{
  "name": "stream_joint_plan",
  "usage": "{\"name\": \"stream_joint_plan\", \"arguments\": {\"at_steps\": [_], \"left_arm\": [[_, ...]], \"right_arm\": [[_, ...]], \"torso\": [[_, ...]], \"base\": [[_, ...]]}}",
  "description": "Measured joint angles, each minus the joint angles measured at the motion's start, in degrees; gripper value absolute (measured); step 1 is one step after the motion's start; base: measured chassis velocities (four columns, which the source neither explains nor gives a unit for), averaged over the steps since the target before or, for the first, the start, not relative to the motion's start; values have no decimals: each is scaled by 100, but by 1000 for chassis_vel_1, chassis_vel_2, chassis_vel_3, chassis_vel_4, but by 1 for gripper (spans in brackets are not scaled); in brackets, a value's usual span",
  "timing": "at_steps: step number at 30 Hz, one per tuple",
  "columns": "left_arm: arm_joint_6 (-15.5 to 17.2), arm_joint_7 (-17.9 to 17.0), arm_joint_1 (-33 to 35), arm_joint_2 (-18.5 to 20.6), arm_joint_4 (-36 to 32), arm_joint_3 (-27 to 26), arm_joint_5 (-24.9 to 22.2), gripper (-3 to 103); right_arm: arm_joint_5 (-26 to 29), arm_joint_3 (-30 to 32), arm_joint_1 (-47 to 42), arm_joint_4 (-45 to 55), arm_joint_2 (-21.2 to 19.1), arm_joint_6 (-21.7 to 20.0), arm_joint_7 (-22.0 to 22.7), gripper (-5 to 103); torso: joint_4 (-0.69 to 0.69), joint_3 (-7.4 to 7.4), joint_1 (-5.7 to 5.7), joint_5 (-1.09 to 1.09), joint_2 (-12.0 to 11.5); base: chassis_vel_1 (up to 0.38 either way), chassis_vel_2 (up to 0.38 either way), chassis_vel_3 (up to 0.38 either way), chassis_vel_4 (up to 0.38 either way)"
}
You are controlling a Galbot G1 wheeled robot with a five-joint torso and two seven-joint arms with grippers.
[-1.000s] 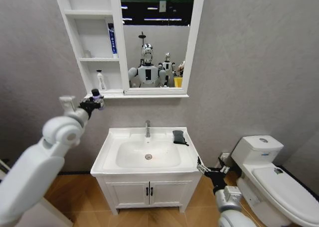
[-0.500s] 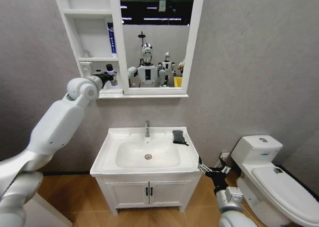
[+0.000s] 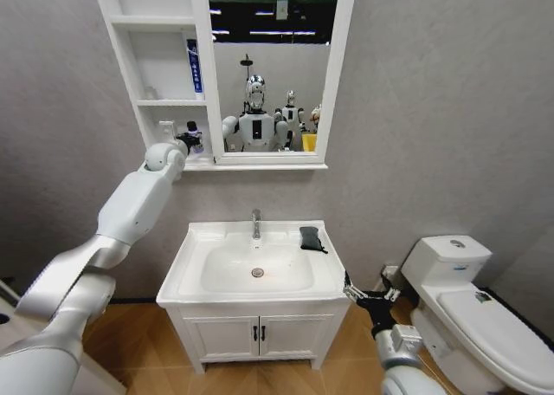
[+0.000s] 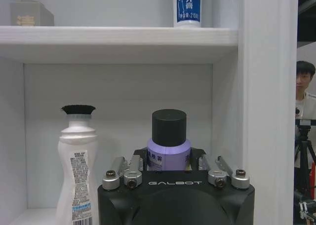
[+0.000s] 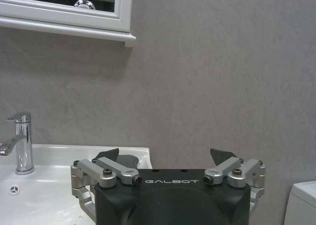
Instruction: Move facial cleanser and shampoo from washbasin to cabinet, then wipe washbasin with towel.
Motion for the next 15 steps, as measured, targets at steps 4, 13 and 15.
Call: {"name": "stream_joint_plan", "arguments": {"at_steps": [4, 13, 15], "left_arm": [[-121, 122, -2, -109, 245, -39, 288, 43], [-285, 187, -113, -399, 731, -149, 522, 45], [-291, 188, -142, -426, 762, -185, 597, 51]], "right_arm": [[37, 33, 0, -59, -19, 55, -30, 100], [97, 51, 93, -189, -86, 77, -87, 100], [103, 61, 106, -230, -101, 81, -106, 100]], "torso": [[1, 0, 0, -1, 0], [0, 0, 0, -1, 0], [-1, 0, 0, -1, 0]], "base": [[0, 0, 0, 0], [0, 0, 0, 0], [0, 0, 0, 0]]}}
